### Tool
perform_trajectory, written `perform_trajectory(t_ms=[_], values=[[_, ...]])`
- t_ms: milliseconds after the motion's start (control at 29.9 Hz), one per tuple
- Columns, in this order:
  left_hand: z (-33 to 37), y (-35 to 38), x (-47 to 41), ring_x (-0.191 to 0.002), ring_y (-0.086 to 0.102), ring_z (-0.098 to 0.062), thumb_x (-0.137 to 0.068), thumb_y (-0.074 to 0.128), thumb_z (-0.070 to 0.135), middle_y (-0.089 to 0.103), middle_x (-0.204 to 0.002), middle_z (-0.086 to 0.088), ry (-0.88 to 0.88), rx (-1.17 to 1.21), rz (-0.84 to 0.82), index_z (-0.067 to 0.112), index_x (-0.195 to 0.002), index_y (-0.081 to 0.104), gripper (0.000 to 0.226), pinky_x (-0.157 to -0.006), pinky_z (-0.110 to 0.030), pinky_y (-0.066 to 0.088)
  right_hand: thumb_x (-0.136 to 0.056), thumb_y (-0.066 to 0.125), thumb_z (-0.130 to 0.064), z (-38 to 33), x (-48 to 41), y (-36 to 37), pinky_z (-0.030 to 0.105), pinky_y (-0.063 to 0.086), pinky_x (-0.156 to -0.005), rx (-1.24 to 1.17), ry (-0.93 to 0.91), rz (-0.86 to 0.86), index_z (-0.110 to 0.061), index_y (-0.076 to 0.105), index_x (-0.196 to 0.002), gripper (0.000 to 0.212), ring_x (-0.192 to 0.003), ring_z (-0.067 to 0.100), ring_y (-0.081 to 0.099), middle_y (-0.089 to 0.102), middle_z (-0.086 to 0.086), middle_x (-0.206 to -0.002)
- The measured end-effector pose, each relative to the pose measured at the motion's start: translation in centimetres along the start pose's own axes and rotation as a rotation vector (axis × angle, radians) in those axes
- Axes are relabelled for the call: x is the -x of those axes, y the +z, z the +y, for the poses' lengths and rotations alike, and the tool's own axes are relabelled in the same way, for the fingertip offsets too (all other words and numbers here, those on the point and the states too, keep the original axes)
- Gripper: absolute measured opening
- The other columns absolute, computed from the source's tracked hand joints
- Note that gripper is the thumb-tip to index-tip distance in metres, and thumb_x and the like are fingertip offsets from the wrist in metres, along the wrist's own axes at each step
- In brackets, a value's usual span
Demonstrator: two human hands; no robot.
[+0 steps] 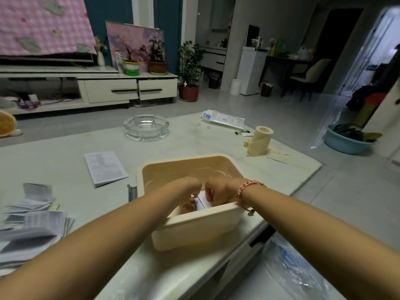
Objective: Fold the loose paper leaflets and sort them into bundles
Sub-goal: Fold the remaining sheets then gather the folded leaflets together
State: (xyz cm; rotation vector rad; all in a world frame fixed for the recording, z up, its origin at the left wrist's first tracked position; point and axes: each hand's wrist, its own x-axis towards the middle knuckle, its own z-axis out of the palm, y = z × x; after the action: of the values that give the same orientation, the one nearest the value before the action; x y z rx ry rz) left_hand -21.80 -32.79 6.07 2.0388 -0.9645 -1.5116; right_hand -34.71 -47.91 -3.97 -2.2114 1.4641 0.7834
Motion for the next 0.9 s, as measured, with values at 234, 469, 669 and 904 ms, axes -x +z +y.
perform_trajectory(t_ms=[234,469,669,904], values=[[-0.4,-0.3,0.2,-0.109,0.055,-0.030,-0.097,0.032,0.006,0.046,-0.073,-0.011,-0.060,0.030,-0.051,0.001,-0.075,0.044,0.026,-0.100,-0.039,0.040,-0.079,0.059,-0.017,-5.0,9.8,-1.5,0.031,0.048,-0.072,0.157,-0.157,0.373,-0.015,0.067,-0.092,0.015,-0.088,0.030,0.062,0.066,0.010,-0.093],[0.1,-0.9,2.7,-0.086,0.049,-0.026,-0.098,0.037,0.010,0.047,-0.083,-0.011,0.121,-0.198,0.065,0.002,-0.096,0.048,0.013,-0.086,-0.038,0.046,-0.090,0.045,-0.005,-6.5,15.1,-3.9,0.029,0.042,-0.085,0.013,-0.171,0.390,-0.006,0.061,-0.112,0.027,-0.109,0.030,0.055,0.061,0.015,-0.119],[-2.1,-1.8,8.5,-0.081,0.053,-0.021,-0.097,0.038,0.041,0.059,-0.086,-0.006,0.691,-0.713,0.162,0.016,-0.088,0.056,0.032,-0.067,-0.028,0.039,-0.090,0.043,0.000,-6.3,18.2,-5.8,0.022,0.035,-0.074,-0.055,-0.259,0.476,-0.005,0.061,-0.113,0.030,-0.097,0.025,0.054,0.060,0.012,-0.119],[-7.2,-1.1,11.5,-0.097,0.052,-0.027,-0.099,0.022,0.044,0.056,-0.109,-0.006,0.931,-1.188,0.364,0.019,-0.106,0.041,0.032,-0.079,-0.038,0.041,-0.089,0.042,0.002,-6.6,19.2,-5.1,0.022,0.038,-0.073,-0.042,-0.294,0.458,-0.006,0.065,-0.108,0.031,-0.083,0.016,0.048,0.064,0.010,-0.113]])
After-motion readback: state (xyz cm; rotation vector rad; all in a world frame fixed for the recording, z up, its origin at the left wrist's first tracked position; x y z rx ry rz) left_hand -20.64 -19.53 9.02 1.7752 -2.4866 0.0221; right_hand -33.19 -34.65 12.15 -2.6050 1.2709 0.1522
